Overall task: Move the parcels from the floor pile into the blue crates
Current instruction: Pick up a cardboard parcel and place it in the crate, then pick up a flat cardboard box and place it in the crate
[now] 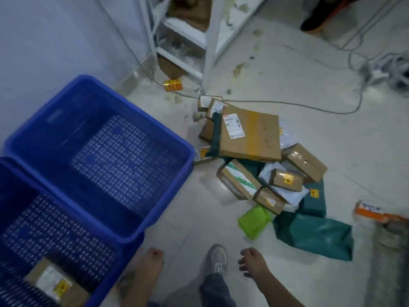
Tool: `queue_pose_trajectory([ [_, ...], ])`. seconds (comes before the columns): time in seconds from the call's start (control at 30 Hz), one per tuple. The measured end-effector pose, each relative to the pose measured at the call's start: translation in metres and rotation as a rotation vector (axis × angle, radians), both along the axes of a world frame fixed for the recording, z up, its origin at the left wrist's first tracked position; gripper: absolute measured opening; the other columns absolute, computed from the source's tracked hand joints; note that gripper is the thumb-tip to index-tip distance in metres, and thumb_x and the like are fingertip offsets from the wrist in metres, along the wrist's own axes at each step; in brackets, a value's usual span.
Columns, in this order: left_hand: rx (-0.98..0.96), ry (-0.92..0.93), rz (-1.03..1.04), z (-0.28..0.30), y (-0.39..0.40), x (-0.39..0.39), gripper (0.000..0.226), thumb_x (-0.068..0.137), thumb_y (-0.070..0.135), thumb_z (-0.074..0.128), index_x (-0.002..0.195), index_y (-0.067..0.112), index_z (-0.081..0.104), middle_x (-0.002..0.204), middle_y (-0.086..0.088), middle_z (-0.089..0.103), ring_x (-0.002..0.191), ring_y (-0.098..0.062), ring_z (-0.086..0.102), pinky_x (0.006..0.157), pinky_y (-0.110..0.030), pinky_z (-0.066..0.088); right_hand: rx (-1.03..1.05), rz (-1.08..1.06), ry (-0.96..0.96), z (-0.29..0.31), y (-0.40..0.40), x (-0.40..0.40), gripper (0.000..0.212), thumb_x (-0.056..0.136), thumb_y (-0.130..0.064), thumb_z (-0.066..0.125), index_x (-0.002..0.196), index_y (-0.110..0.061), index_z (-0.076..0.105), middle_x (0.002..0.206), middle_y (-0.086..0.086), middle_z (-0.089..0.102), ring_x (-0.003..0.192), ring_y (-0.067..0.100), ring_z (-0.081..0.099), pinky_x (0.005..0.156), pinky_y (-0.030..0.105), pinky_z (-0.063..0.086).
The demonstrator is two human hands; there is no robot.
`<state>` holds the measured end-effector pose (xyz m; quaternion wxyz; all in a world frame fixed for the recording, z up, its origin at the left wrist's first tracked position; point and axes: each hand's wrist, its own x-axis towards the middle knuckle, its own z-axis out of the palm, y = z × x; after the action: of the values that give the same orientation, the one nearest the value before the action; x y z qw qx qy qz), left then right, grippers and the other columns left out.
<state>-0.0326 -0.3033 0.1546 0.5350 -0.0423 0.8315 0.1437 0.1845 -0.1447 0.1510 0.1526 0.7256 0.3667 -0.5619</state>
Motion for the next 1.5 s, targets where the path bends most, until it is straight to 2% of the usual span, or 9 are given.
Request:
queue_pose_trajectory([
  [0.27, 0.139, -0.072, -0.09, 0.002, 0.167, 0.027, 0.02, 0.094, 0.012, 0.043, 0.075, 0.012, 0.052, 0.079, -0.01, 0.058, 0.074, -0.023, 0.054, 0.071, -0.033, 0.046, 0.02, -0.112, -0.081, -0.004, 0.101, 0.062, 0.014, 0.094, -0.01, 0.04, 0.088, -0.001, 0.049, 0.069, 0.014, 0.052, 0.054, 0.021, 0.045, 0.052, 0.023, 0.032],
  [0.37, 0.124, -0.038, -0.19, -0.013, 0.21, 0.018, 0.015, 0.094, 0.016, 0.046, 0.09, 0.007, 0.057, 0.097, -0.018, 0.064, 0.094, -0.034, 0.063, 0.084, -0.037, 0.05, 0.048, -0.115, -0.023, -0.009, 0.132, 0.048, 0.016, 0.095, -0.01, 0.039, 0.083, -0.005, 0.049, 0.069, 0.012, 0.052, 0.056, 0.021, 0.045, 0.053, 0.024, 0.032],
  [0.43, 0.067, -0.067, -0.189, -0.029, 0.232, 0.01, 0.027, 0.093, 0.017, 0.047, 0.106, -0.003, 0.059, 0.109, -0.025, 0.065, 0.105, -0.041, 0.062, 0.088, -0.042, 0.051, 0.068, -0.123, 0.0, -0.015, 0.148, 0.04, 0.022, 0.095, -0.01, 0.039, 0.076, -0.009, 0.049, 0.068, 0.01, 0.052, 0.057, 0.02, 0.046, 0.054, 0.025, 0.033],
  [0.53, -0.003, -0.152, -0.172, -0.075, 0.262, -0.004, 0.039, 0.086, 0.026, 0.049, 0.1, -0.01, 0.053, 0.118, -0.036, 0.057, 0.108, -0.049, 0.057, 0.084, -0.048, 0.051, 0.067, -0.11, -0.029, -0.027, 0.175, 0.028, 0.025, 0.095, -0.011, 0.041, 0.071, -0.013, 0.049, 0.069, 0.008, 0.053, 0.058, 0.019, 0.047, 0.057, 0.024, 0.036],
  [0.63, 0.037, -0.151, -0.163, -0.092, 0.315, -0.017, 0.03, 0.089, 0.026, 0.053, 0.105, 0.001, 0.049, 0.119, -0.032, 0.055, 0.107, -0.043, 0.057, 0.082, -0.041, 0.049, 0.043, -0.17, -0.068, -0.042, 0.209, 0.015, 0.018, 0.095, -0.01, 0.042, 0.079, -0.006, 0.049, 0.067, 0.009, 0.052, 0.056, 0.019, 0.048, 0.055, 0.024, 0.035],
  [0.73, 0.106, -0.129, -0.194, -0.098, 0.367, -0.034, 0.052, 0.09, 0.024, 0.058, 0.134, 0.003, 0.04, 0.132, -0.018, 0.05, 0.121, -0.035, 0.051, 0.091, -0.033, 0.043, 0.006, -0.257, -0.086, -0.061, 0.247, -0.003, 0.015, 0.097, -0.016, 0.042, 0.092, -0.004, 0.051, 0.073, 0.011, 0.055, 0.06, 0.021, 0.05, 0.056, 0.026, 0.038],
  [0.83, 0.151, -0.082, -0.225, -0.127, 0.4, -0.054, 0.056, 0.087, 0.022, 0.063, 0.134, -0.002, 0.043, 0.133, -0.021, 0.052, 0.122, -0.036, 0.051, 0.099, -0.036, 0.043, 0.003, -0.314, -0.047, -0.082, 0.281, -0.031, 0.022, 0.098, -0.022, 0.042, 0.101, -0.003, 0.052, 0.079, 0.01, 0.057, 0.066, 0.02, 0.053, 0.06, 0.028, 0.043],
  [1.13, 0.205, -0.187, 0.014, -0.199, 0.423, -0.078, 0.055, 0.085, 0.025, 0.068, 0.134, 0.01, 0.048, 0.129, -0.005, 0.057, 0.12, -0.028, 0.053, 0.105, -0.045, 0.042, -0.124, -0.536, 0.115, -0.147, 0.319, -0.103, 0.027, 0.097, -0.032, 0.047, 0.116, -0.013, 0.045, 0.107, 0.009, 0.057, 0.101, 0.024, 0.057, 0.093, 0.039, 0.049],
  [1.5, 0.271, -0.277, 0.274, -0.218, 0.42, -0.06, 0.067, 0.078, 0.018, 0.074, 0.137, 0.007, 0.044, 0.134, -0.009, 0.055, 0.121, -0.024, 0.052, 0.107, -0.034, 0.04, -0.159, -0.66, 0.195, -0.185, 0.308, -0.117, 0.042, 0.093, -0.038, 0.053, 0.128, -0.015, 0.048, 0.124, 0.009, 0.055, 0.109, 0.023, 0.055, 0.091, 0.038, 0.047],
])
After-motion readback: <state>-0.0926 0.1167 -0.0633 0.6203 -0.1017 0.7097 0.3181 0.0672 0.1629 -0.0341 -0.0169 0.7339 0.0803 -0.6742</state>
